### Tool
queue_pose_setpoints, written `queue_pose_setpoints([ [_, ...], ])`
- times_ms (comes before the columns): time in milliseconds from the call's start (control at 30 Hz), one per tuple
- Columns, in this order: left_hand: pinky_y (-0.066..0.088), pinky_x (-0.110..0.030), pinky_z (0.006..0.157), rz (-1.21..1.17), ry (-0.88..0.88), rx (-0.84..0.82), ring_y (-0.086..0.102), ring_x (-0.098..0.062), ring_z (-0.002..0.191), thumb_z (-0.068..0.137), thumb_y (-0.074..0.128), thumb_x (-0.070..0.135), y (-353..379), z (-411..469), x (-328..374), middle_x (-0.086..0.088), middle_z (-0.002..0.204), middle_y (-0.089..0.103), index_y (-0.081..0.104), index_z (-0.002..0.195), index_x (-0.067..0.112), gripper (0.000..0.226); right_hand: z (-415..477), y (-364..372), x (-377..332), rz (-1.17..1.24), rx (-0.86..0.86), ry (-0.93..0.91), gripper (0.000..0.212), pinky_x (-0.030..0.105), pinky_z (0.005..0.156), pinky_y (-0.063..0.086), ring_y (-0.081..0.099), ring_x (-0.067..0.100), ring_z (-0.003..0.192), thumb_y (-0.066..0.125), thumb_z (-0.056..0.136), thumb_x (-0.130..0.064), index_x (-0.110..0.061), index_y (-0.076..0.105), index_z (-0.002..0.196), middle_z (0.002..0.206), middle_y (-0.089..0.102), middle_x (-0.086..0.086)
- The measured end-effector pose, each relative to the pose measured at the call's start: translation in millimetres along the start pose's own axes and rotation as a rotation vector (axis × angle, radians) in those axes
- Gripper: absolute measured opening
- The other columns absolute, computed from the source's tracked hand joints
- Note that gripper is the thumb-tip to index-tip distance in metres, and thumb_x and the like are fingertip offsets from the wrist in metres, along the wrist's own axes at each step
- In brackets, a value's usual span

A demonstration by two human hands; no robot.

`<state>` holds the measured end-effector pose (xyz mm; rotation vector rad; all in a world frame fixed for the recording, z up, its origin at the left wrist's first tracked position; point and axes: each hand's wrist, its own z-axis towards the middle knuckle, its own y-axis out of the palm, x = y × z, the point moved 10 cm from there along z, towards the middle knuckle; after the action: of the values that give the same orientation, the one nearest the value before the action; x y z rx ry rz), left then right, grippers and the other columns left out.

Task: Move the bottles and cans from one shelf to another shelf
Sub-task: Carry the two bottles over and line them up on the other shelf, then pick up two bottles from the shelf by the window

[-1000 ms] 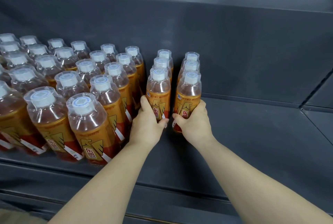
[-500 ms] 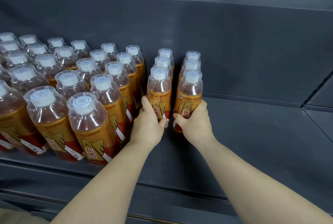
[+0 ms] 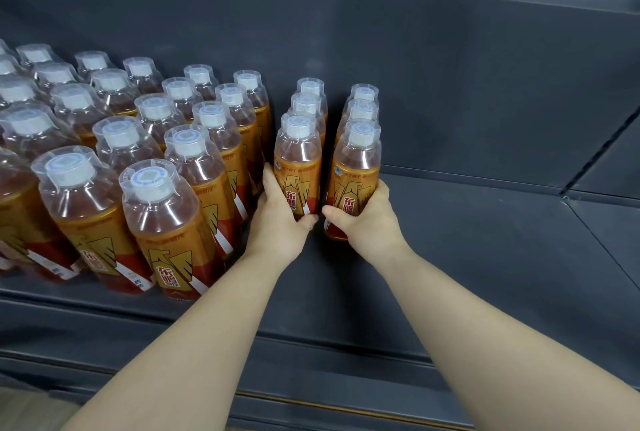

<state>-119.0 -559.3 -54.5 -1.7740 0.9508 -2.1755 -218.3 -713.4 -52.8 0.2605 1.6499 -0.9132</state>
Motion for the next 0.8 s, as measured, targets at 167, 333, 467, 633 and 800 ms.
queue_pose_setpoints([
  [167,0.034,-0.047,0.115,0.024,-0.030,0.028,0.030,-0.029,0.146,0.085,0.077,0.033,-3,-18,1,-0.009,0.160,0.025,-0.006,0.159,0.020,0.112,-22,-21,6,-0.082,-0.052,0.045,0.106,0.043,0.114,0.036,0.032,0.024,0.147,0.076,0.085,-0.042,-0.017,0.005,0.159,0.163,0.026,0.003],
  [333,0.035,-0.048,0.116,0.127,-0.008,0.051,0.028,-0.029,0.147,0.090,0.069,0.041,-4,-43,11,-0.010,0.161,0.024,0.000,0.158,0.019,0.099,-45,-44,7,-0.341,-0.091,-0.012,0.088,0.043,0.119,0.030,0.021,0.024,0.152,0.055,0.094,-0.057,-0.017,0.012,0.160,0.166,0.019,0.003],
  [467,0.030,-0.051,0.118,0.249,0.035,0.067,0.024,-0.032,0.149,0.093,0.064,0.044,0,-75,30,-0.010,0.163,0.024,0.006,0.157,0.019,0.090,-71,-72,16,-0.501,-0.118,-0.054,0.076,0.040,0.122,0.021,0.012,0.022,0.154,0.041,0.100,-0.057,-0.017,0.016,0.159,0.166,0.017,0.003],
  [633,0.013,-0.049,0.124,0.426,0.190,-0.039,0.010,-0.031,0.153,0.099,0.052,0.047,39,-130,79,-0.008,0.166,0.014,0.012,0.158,0.019,0.076,-120,-124,31,-0.610,-0.092,-0.128,0.065,0.039,0.124,0.014,0.009,0.024,0.154,0.036,0.105,-0.050,-0.018,0.019,0.159,0.166,0.016,0.004],
  [800,0.013,-0.050,0.123,0.497,0.320,-0.157,0.011,-0.034,0.152,0.100,0.044,0.052,100,-201,132,-0.009,0.165,0.018,0.020,0.157,0.017,0.070,-181,-196,66,-0.698,-0.050,-0.119,0.064,0.042,0.124,0.012,0.009,0.026,0.153,0.033,0.104,-0.052,-0.020,0.019,0.159,0.166,0.017,0.005],
])
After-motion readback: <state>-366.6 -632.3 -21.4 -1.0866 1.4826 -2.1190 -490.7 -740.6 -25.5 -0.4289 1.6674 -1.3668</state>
